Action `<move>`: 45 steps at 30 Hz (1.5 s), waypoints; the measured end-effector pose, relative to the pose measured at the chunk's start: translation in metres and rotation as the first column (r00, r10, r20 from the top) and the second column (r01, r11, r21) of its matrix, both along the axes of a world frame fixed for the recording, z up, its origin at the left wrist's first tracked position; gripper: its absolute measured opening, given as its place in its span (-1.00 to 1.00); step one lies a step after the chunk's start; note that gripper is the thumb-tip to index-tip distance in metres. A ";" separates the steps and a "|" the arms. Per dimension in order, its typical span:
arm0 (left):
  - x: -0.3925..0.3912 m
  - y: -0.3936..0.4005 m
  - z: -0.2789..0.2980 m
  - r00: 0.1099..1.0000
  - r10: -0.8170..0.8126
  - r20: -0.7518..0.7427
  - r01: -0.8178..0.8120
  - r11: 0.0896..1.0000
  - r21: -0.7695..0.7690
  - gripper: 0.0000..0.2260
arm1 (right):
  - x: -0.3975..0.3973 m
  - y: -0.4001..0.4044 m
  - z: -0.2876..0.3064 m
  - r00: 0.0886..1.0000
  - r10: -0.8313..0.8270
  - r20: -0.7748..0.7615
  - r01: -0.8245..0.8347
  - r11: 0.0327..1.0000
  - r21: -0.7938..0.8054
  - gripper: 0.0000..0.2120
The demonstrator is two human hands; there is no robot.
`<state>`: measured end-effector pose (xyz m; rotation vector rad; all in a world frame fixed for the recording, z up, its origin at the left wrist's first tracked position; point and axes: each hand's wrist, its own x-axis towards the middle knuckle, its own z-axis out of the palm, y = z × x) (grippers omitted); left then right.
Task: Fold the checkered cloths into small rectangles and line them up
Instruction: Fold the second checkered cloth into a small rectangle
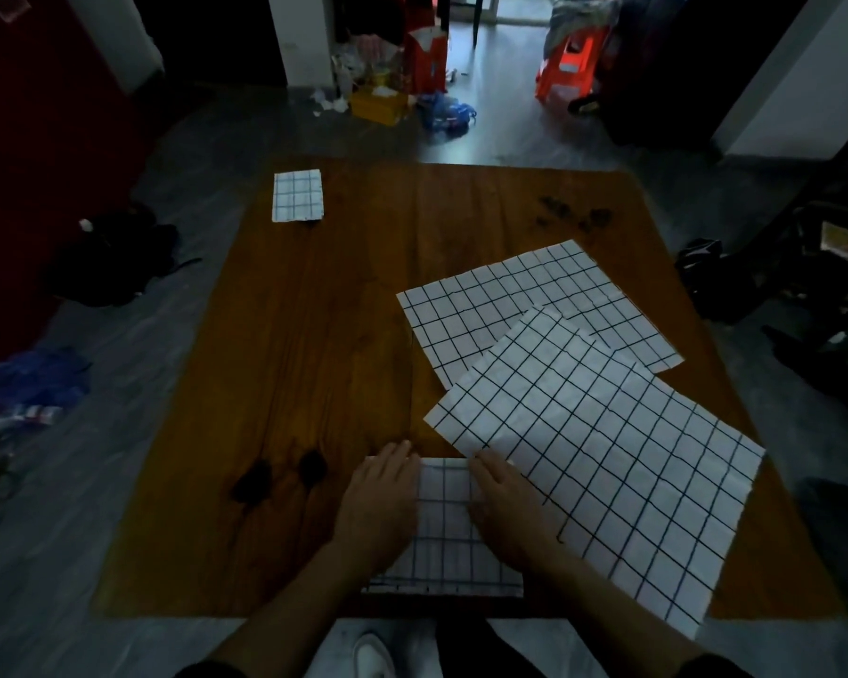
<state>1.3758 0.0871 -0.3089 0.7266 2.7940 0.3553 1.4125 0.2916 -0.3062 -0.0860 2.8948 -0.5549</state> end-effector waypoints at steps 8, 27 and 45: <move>0.007 0.025 -0.022 0.975 -0.223 0.022 0.223 0.956 -0.191 -0.31 | -0.004 -0.017 -0.025 0.966 0.170 0.194 -0.184 0.981 0.058 -0.23; -0.017 -0.023 -0.015 0.999 0.023 -0.035 -0.027 0.992 -0.123 -0.61 | 0.005 0.027 -0.027 0.992 -0.066 0.111 0.049 0.988 0.144 -0.33; -0.054 0.007 0.006 0.996 -0.003 0.091 0.010 0.997 -0.078 -0.45 | -0.038 0.028 -0.009 0.929 -0.338 0.153 0.361 0.919 -0.159 -0.89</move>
